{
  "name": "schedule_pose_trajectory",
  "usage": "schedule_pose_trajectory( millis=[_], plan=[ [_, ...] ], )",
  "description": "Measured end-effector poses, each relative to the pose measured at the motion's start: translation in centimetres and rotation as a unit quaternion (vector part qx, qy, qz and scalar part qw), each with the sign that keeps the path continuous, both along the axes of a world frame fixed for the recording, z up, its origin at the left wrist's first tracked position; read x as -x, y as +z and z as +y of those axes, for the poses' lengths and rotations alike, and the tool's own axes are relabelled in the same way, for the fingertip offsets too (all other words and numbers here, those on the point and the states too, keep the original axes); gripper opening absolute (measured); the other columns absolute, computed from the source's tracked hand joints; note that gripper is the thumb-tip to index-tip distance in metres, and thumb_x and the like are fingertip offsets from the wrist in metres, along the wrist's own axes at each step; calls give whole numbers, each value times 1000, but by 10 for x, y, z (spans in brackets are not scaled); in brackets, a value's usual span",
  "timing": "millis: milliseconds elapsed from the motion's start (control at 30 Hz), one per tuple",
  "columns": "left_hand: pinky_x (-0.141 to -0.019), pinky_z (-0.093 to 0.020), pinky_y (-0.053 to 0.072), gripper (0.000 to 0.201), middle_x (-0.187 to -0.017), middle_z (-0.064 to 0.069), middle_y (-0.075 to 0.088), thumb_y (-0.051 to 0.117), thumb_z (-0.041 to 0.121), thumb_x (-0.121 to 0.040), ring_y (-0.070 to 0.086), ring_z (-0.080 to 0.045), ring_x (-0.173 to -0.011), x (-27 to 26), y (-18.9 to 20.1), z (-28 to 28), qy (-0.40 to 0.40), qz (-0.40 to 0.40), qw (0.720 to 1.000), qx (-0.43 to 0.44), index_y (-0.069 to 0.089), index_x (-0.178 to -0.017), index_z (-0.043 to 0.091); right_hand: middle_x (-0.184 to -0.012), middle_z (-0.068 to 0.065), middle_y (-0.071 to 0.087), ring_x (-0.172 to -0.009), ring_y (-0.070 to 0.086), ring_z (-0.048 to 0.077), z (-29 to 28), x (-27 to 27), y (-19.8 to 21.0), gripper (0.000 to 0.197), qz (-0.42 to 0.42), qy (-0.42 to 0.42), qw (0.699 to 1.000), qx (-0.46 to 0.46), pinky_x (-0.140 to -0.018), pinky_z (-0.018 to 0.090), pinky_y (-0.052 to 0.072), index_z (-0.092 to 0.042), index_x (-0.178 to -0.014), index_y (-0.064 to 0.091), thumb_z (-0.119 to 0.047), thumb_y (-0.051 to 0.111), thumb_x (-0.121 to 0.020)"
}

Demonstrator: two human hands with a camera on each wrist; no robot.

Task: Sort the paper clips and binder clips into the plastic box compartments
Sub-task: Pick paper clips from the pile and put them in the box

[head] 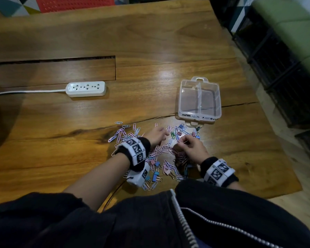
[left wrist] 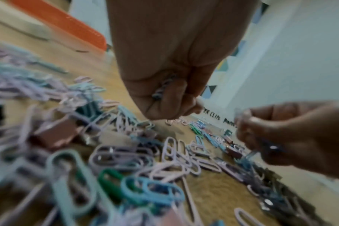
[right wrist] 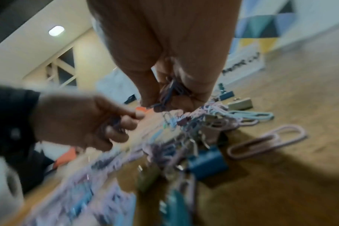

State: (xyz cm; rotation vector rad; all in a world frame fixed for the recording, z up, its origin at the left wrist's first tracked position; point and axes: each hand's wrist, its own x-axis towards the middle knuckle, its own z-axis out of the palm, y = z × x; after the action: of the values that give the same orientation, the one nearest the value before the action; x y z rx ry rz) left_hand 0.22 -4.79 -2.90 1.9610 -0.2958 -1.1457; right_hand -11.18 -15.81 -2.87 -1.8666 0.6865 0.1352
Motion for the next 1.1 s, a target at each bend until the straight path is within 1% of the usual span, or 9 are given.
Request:
schedule_pose_trajectory(
  millis=[133, 300, 367, 500, 633, 767, 900, 967, 1100],
  plan=[
    [-76, -28, 40, 34, -115, -14, 58, 28, 24, -100, 56, -28, -101, -1, 3, -15, -103, -217, 965, -101, 50, -113, 3, -76, 1, 53, -69, 50, 18, -13, 9, 5, 22, -14, -78, 978, -191, -65, 28, 43, -13, -69, 48, -3, 48, -88],
    [-89, -39, 50, 86, -127, -13, 49, 44, 74, -74, 52, -27, -111, -6, -10, -29, -187, -315, 905, -219, 38, -129, 8, -70, 3, 49, -62, 40, 15, -10, 15, 7, 25, 30, -126, 958, -257, -56, 27, 31, -13, -70, 44, -6, 37, -93],
    [-88, -40, 51, 98, -127, -14, 47, 47, 79, -66, 53, -29, -111, -3, -14, -32, -205, -335, 886, -246, 34, -132, 7, -69, 2, 51, -56, 40, 14, -7, 14, 9, 22, 37, -139, 956, -254, -53, 26, 29, -14, -70, 44, -9, 38, -91],
    [-86, -39, 47, 64, -128, -14, 48, 43, 54, -88, 52, -29, -112, 6, -17, -35, -224, -381, 863, -246, 37, -129, 5, -68, 1, 48, -44, 46, 11, -7, 10, 11, 21, 27, -169, 936, -309, -40, 19, 33, -14, -72, 46, -18, 41, -92],
    [-86, -36, 45, 37, -122, -13, 51, 30, 28, -98, 52, -27, -110, 13, -15, -28, -271, -394, 852, -214, 43, -122, 4, -66, 0, 47, -41, 48, 7, -11, 7, 15, 21, 18, -153, 924, -349, -39, 16, 37, -14, -72, 51, -25, 50, -90],
    [-79, -32, 47, 26, -96, -8, 55, 31, 29, -96, 54, -22, -86, 5, -16, -13, -259, -282, 911, -152, 50, -98, 10, -66, 2, 50, -45, 48, 8, -13, 3, 12, 18, 22, -128, 935, -331, -44, 17, 36, -14, -70, 49, -15, 52, -88],
    [-49, -19, 33, 29, -63, 3, 38, 34, 14, -93, 35, -11, -53, -3, -6, 5, -44, -10, 999, 22, 37, -64, 15, -67, 2, 54, -57, 51, 12, -6, -1, 9, 17, 26, -75, 973, -217, -54, 19, 44, -11, -70, 51, -10, 55, -86],
    [-36, -11, 24, 28, -53, 6, 39, 31, 8, -87, 30, -6, -39, -3, 4, 16, 39, 125, 986, 104, 35, -60, 15, -75, 2, 57, -69, 54, 14, 0, -3, 4, 12, 39, -13, 999, -33, -66, 24, 45, -9, -74, 57, -14, 59, -85],
    [-35, -9, 19, 26, -45, 6, 46, 22, 8, -81, 30, -7, -34, -3, 13, 30, 92, 251, 943, 196, 37, -61, 13, -106, 8, 52, -96, 47, 16, 19, -8, -7, 21, 31, 109, 971, 213, -85, 23, 35, -3, -100, 60, -19, 57, -86]
  ],
)
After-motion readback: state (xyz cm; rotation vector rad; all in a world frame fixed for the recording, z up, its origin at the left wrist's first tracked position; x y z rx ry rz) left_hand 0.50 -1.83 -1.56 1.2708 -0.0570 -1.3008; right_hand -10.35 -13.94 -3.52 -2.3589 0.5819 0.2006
